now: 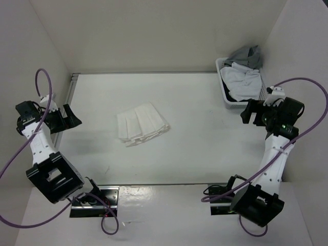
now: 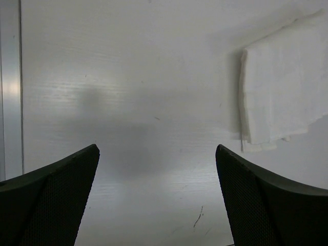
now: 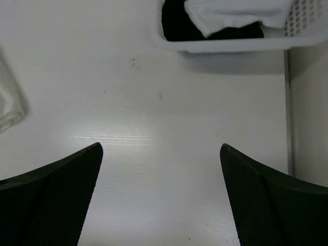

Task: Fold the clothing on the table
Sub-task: Fold the skirt

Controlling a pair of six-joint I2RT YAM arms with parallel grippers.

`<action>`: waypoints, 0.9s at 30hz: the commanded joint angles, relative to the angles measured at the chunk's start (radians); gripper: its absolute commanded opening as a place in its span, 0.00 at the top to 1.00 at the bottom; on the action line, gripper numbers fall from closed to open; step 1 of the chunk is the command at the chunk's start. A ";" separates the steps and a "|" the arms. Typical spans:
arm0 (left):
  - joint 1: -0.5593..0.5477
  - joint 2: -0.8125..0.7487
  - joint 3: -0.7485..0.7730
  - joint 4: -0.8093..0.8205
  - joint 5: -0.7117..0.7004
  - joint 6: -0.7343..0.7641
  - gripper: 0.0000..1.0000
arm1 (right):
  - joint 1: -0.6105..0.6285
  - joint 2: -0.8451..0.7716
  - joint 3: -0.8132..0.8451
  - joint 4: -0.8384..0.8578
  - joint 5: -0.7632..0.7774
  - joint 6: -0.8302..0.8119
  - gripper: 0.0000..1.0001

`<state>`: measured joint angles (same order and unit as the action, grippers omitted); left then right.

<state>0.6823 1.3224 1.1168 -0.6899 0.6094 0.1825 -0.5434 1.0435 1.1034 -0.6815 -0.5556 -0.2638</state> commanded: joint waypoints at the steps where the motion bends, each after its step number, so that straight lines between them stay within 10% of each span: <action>1: 0.048 -0.054 -0.006 -0.003 -0.036 0.000 0.00 | -0.010 -0.055 -0.112 0.043 0.112 0.027 0.01; 13: 0.088 -0.532 -0.106 -0.036 -0.155 0.011 0.00 | 0.033 -0.200 -0.172 0.068 0.105 0.026 0.01; 27: 0.088 -0.511 -0.124 -0.005 -0.165 -0.021 0.00 | 0.131 -0.280 -0.172 0.068 0.094 0.017 0.01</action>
<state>0.7635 0.8288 0.9962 -0.7132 0.4454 0.1768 -0.4210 0.7685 0.9348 -0.6636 -0.4503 -0.2417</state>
